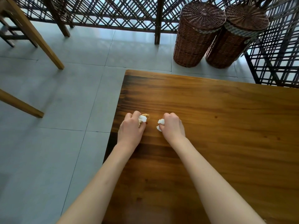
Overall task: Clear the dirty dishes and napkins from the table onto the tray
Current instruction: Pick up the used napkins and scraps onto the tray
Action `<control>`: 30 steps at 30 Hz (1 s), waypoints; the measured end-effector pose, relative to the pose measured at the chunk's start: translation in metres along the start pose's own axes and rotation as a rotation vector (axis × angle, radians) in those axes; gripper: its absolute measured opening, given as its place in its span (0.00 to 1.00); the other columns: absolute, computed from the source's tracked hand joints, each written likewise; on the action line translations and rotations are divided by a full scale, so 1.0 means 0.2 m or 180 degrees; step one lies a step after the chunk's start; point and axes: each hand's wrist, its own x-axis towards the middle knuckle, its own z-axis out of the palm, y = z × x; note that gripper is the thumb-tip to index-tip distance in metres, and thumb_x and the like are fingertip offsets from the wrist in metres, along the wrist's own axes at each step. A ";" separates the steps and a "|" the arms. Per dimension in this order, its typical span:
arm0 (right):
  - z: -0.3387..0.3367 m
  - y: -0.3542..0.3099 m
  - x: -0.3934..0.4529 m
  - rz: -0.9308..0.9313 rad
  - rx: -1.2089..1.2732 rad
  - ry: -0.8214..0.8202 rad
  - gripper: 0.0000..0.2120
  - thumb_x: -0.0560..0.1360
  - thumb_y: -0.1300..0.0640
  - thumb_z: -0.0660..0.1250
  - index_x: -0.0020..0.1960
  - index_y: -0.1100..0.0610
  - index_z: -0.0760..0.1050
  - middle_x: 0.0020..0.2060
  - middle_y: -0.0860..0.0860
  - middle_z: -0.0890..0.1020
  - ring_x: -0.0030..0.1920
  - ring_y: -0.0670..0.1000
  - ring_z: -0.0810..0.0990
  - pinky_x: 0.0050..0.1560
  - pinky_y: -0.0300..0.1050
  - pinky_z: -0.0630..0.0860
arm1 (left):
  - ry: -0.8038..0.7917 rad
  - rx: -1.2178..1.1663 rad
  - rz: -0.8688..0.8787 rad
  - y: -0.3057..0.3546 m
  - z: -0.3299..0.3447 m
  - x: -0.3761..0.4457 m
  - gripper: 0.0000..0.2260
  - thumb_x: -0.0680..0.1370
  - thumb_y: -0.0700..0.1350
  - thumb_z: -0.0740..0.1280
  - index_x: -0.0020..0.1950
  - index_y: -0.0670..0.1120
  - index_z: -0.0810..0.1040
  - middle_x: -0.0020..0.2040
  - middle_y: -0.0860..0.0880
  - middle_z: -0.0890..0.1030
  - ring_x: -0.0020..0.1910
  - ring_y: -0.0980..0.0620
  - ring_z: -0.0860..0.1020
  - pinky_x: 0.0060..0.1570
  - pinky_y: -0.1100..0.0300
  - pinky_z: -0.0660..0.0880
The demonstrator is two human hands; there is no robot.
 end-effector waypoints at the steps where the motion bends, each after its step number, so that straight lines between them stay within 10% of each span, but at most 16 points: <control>1: 0.00 0.00 0.00 0.0024 -0.0012 0.0012 0.08 0.75 0.57 0.69 0.52 0.59 0.76 0.47 0.54 0.78 0.42 0.49 0.73 0.39 0.38 0.69 | -0.0001 -0.0006 0.0000 0.00 0.00 -0.01 0.13 0.78 0.50 0.64 0.61 0.48 0.73 0.52 0.47 0.76 0.42 0.55 0.73 0.40 0.66 0.70; 23: -0.48 0.20 -0.58 0.0204 0.0704 0.0354 0.06 0.73 0.62 0.69 0.49 0.58 0.76 0.43 0.52 0.79 0.40 0.47 0.72 0.30 0.30 0.60 | -0.0289 0.0055 0.0567 0.26 -0.25 -0.48 0.13 0.77 0.47 0.66 0.61 0.46 0.74 0.54 0.46 0.77 0.45 0.52 0.75 0.42 0.65 0.72; 30: -0.70 0.45 -0.99 0.0392 0.0988 0.0268 0.05 0.71 0.62 0.69 0.45 0.56 0.74 0.39 0.50 0.77 0.42 0.51 0.77 0.37 0.43 0.75 | -0.0554 0.0081 0.0841 0.56 -0.32 -0.81 0.13 0.77 0.44 0.66 0.61 0.46 0.74 0.53 0.46 0.77 0.46 0.50 0.77 0.44 0.61 0.76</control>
